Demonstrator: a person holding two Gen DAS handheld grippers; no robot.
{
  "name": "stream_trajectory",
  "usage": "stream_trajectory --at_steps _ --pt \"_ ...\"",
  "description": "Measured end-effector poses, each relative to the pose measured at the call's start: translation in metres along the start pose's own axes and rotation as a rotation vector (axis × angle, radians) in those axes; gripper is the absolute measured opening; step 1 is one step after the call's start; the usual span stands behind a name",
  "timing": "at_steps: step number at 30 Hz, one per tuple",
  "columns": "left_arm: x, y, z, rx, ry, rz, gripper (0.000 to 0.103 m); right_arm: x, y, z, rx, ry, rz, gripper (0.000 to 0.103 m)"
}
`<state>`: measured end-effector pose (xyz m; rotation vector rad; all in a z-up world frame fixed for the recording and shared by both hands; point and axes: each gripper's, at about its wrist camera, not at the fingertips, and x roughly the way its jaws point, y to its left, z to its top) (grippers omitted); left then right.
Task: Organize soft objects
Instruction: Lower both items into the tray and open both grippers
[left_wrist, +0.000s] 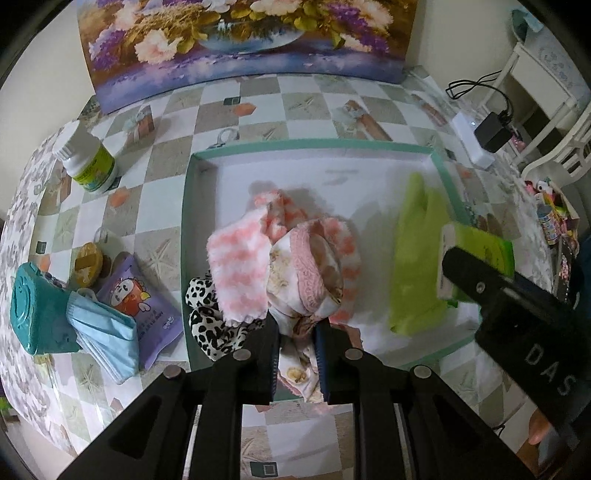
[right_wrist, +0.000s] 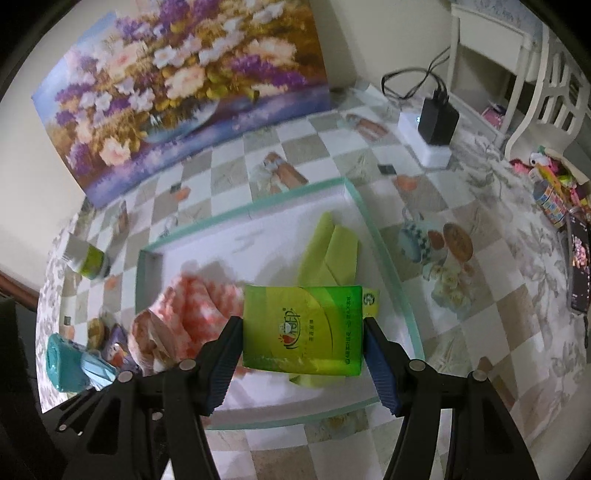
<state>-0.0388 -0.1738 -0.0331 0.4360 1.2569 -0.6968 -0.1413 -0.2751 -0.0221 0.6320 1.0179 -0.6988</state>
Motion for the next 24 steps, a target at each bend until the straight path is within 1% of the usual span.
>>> stream_trajectory --at_steps 4,6,7,8,9,11,13,19,21,24 --pt "0.009 0.000 0.000 -0.004 0.025 0.013 0.020 0.017 -0.003 -0.004 0.007 0.063 -0.004 0.067" --pt "0.013 0.000 -0.001 -0.006 0.042 0.010 0.034 0.021 -0.004 -0.005 0.010 0.086 -0.008 0.067" --pt "0.013 0.000 -0.001 -0.007 0.045 0.007 0.054 0.022 -0.005 -0.006 0.013 0.093 -0.010 0.067" --pt "0.013 0.000 -0.001 -0.009 0.045 0.001 0.069 0.022 -0.005 -0.006 0.016 0.093 -0.010 0.067" --pt "0.011 0.001 -0.001 -0.014 0.040 -0.003 0.071 0.021 -0.006 -0.006 0.019 0.091 -0.009 0.068" --pt "0.007 0.001 0.000 -0.018 0.027 -0.010 0.071 0.018 -0.007 -0.004 0.024 0.082 -0.008 0.070" --pt "0.005 0.002 0.001 -0.023 0.023 -0.009 0.071 0.016 -0.008 -0.003 0.027 0.073 -0.009 0.074" --pt "0.000 0.005 0.002 -0.040 0.017 -0.019 0.072 0.014 -0.010 -0.002 0.036 0.069 -0.018 0.076" --pt "-0.004 0.006 0.003 -0.045 0.005 -0.020 0.075 0.014 -0.011 -0.002 0.040 0.068 -0.023 0.077" --pt "-0.008 0.009 0.004 -0.053 -0.011 -0.014 0.076 0.013 -0.013 -0.001 0.044 0.065 -0.030 0.080"
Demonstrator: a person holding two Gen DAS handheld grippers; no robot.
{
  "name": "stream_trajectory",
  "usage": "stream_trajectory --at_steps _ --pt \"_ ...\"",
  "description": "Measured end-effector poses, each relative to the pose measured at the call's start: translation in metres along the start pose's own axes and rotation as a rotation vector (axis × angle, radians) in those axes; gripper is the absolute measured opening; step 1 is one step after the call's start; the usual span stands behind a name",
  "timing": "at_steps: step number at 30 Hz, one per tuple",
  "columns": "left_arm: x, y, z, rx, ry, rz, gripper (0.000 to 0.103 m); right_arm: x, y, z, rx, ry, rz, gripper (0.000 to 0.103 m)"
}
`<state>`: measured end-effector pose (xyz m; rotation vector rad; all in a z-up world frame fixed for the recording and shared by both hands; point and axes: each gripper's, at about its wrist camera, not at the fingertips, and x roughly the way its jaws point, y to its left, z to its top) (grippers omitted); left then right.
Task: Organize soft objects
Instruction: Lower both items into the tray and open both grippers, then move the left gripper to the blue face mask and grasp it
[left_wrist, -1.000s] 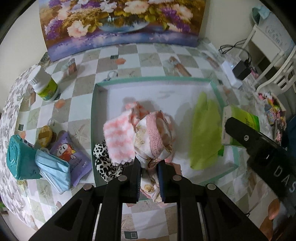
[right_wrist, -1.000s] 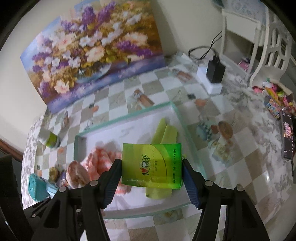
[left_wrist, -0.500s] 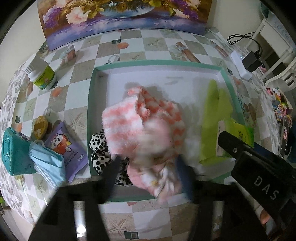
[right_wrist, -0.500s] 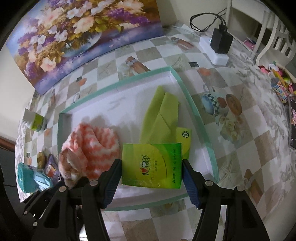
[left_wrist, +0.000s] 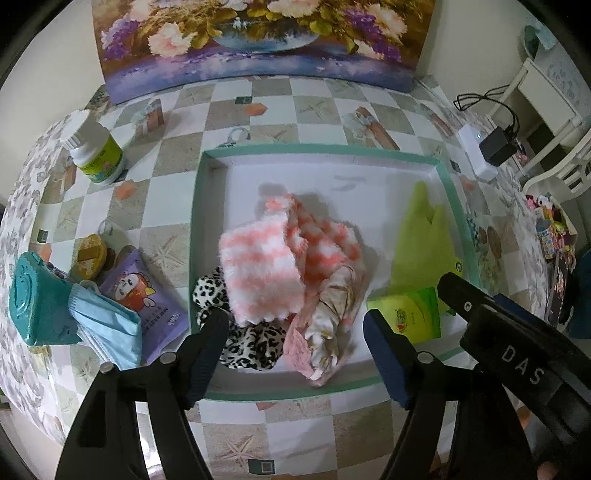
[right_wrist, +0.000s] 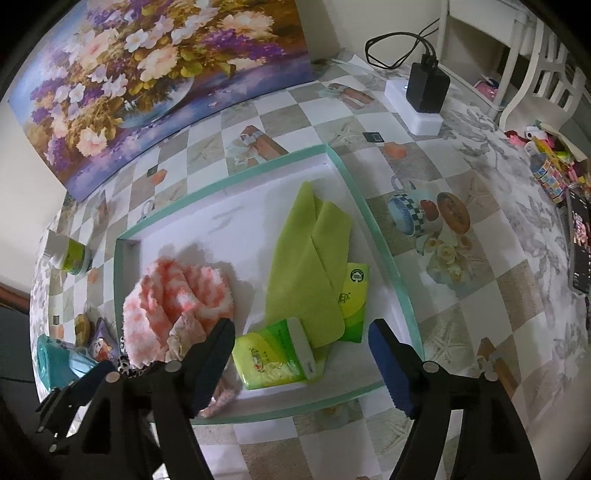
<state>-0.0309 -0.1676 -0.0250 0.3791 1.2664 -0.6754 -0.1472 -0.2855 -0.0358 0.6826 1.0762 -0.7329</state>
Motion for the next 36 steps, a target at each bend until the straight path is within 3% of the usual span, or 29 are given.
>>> stream_trajectory --at_steps 4,8,10,13,24,36 --pt "-0.004 0.005 0.002 -0.011 -0.017 0.027 0.087 -0.002 -0.002 0.001 0.011 -0.010 0.006 0.085" --pt "-0.007 0.013 0.005 -0.048 -0.031 0.021 0.087 -0.007 -0.007 0.002 0.027 -0.031 -0.011 0.089" --pt "-0.008 0.018 0.006 -0.064 -0.037 0.028 0.088 -0.008 -0.009 0.003 0.038 -0.043 -0.018 0.098" --pt "-0.010 0.026 0.009 -0.090 -0.051 0.039 0.099 -0.010 -0.010 0.004 0.035 -0.058 -0.028 0.103" --pt "-0.015 0.072 0.009 -0.249 -0.072 0.065 0.099 -0.015 0.008 0.002 -0.009 -0.078 -0.019 0.103" --pt "-0.034 0.126 -0.010 -0.409 -0.107 0.094 0.099 -0.019 0.073 -0.013 -0.182 -0.079 0.059 0.103"
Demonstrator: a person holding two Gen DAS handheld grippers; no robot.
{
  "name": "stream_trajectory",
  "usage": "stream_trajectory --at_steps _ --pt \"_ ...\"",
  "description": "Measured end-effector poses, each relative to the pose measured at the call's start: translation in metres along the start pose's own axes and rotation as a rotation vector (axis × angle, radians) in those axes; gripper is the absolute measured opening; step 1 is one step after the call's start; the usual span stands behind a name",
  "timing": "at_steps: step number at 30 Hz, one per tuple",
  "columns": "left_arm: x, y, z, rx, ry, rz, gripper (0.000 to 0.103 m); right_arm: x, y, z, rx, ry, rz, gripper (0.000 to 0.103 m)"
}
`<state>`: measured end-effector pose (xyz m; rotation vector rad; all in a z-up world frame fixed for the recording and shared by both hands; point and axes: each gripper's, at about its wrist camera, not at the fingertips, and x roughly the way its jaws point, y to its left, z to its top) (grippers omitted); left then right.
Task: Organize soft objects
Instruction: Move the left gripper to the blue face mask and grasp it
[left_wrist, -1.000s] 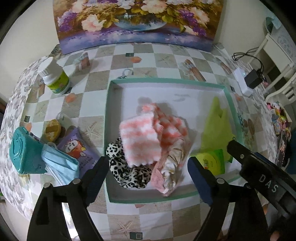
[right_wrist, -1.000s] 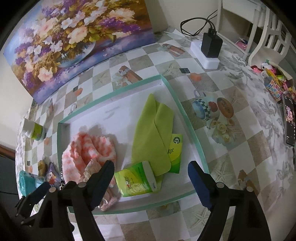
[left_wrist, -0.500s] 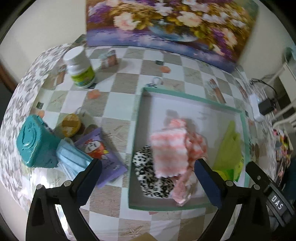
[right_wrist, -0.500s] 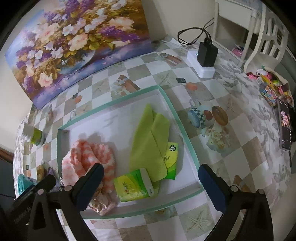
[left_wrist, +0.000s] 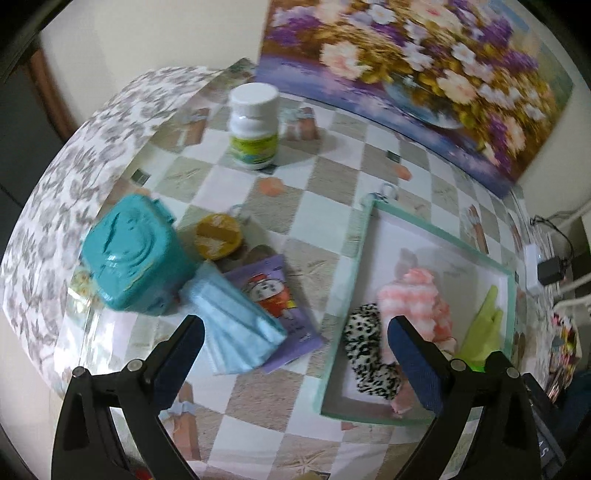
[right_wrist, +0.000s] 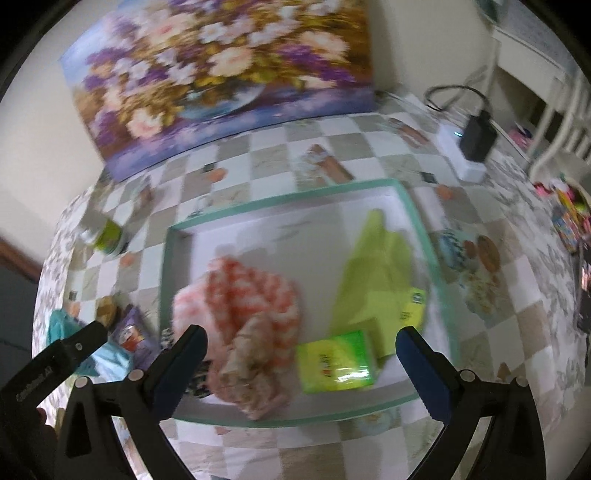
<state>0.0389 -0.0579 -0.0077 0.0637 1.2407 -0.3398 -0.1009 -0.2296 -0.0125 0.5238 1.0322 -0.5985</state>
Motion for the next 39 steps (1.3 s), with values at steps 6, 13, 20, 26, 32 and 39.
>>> stream_trajectory --at_steps 6,13,20,26,32,39 --pt "0.000 0.027 -0.005 -0.083 0.008 0.019 0.100 0.003 0.035 -0.008 -0.092 0.007 0.032 0.103" --pt "0.001 0.057 -0.010 -0.171 0.012 0.035 0.099 0.006 0.071 -0.017 -0.192 0.012 0.082 0.103" --pt "0.008 0.096 -0.017 -0.305 0.046 0.035 0.099 0.014 0.104 -0.026 -0.281 0.022 0.142 0.103" --pt "0.022 0.113 -0.022 -0.385 0.094 0.031 0.099 0.027 0.129 -0.035 -0.340 0.054 0.208 0.103" --pt "0.040 0.111 -0.020 -0.406 0.150 0.015 0.099 0.037 0.124 -0.033 -0.311 0.070 0.189 0.103" --pt "0.053 0.097 -0.011 -0.394 0.147 0.020 0.099 0.038 0.112 -0.025 -0.265 0.060 0.179 0.103"
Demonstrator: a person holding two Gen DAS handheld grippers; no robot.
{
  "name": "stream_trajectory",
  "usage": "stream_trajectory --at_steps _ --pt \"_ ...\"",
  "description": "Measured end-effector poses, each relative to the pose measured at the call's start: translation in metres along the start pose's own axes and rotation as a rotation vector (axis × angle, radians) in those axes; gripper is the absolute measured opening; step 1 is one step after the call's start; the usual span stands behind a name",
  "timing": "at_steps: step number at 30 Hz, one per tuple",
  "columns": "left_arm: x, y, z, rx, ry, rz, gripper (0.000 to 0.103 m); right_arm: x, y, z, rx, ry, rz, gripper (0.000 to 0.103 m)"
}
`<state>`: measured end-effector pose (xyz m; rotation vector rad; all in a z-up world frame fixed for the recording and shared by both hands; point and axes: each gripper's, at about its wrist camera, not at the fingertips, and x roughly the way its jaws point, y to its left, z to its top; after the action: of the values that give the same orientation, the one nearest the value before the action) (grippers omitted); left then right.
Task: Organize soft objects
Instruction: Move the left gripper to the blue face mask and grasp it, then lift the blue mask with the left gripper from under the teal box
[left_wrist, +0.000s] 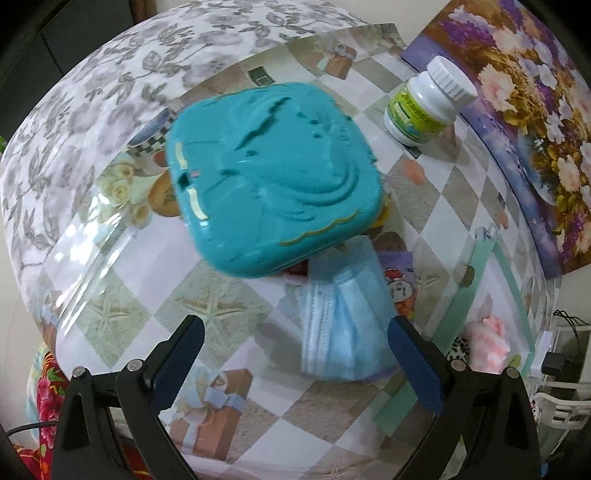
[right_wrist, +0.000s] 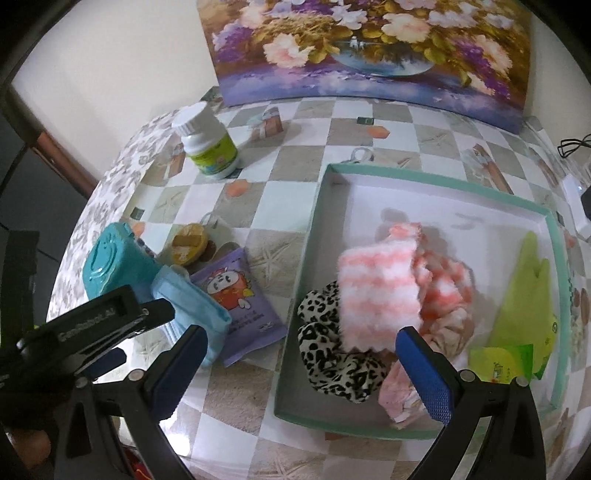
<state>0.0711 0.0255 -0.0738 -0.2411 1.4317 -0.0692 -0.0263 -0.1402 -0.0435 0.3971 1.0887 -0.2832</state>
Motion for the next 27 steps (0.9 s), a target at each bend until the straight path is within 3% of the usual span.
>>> stream_trajectory --at_steps 16,18,20,27 --pt "0.039 -0.032 0.010 0.028 0.051 0.003 0.099 -0.003 -0.006 0.003 0.007 -0.021 -0.038 0.103" --pt "0.041 -0.035 0.011 0.026 0.060 -0.007 0.091 -0.003 -0.007 0.003 0.007 -0.021 -0.041 0.103" --pt "0.041 -0.037 0.010 0.030 0.065 -0.023 0.076 -0.003 -0.007 0.003 0.007 -0.021 -0.044 0.103" --pt "0.038 -0.039 0.004 0.052 0.086 -0.043 0.054 -0.003 -0.009 0.003 0.006 -0.021 -0.046 0.103"
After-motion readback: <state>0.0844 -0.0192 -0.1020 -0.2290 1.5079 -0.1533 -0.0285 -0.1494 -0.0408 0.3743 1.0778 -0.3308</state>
